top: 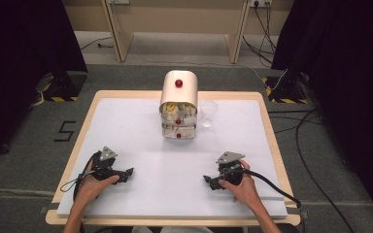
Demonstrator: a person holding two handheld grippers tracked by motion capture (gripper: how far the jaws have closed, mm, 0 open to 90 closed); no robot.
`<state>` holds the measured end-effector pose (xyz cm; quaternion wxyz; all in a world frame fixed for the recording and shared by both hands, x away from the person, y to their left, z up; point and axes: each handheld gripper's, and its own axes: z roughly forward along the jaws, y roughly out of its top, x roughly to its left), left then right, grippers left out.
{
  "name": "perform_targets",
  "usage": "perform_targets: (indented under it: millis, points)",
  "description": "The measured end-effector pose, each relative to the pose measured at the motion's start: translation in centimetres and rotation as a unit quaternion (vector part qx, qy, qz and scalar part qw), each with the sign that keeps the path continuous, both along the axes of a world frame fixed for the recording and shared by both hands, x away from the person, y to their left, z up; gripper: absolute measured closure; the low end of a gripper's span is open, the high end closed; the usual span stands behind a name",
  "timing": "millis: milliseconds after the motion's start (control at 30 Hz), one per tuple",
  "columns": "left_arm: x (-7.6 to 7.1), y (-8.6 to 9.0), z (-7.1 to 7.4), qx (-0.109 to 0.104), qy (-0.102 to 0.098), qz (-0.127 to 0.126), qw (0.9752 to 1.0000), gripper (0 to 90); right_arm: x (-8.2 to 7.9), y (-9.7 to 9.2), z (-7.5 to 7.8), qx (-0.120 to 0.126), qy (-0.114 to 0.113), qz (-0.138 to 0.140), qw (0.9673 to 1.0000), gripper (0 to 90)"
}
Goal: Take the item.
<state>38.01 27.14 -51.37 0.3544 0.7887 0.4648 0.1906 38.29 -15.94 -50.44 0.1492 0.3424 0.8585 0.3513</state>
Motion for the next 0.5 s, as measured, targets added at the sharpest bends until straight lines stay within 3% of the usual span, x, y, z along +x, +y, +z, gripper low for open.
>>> perform_targets:
  millis: [267,367,500]
  points:
    - [0.00,0.00,0.00,0.000,0.000,0.000,1.0000,0.4,0.02,-0.05,0.07,-0.002,-0.008,0.006,0.9999,7.6]
    - [0.01,0.00,0.00,0.000,0.000,0.000,1.0000,0.4,-0.13,-0.09,0.31,0.000,-0.027,0.014,0.9995,20.3]
    - [0.00,0.00,0.00,0.001,0.000,0.000,1.0000,0.4,-0.04,-0.31,0.74,0.005,-0.054,0.007,0.9985,18.2]
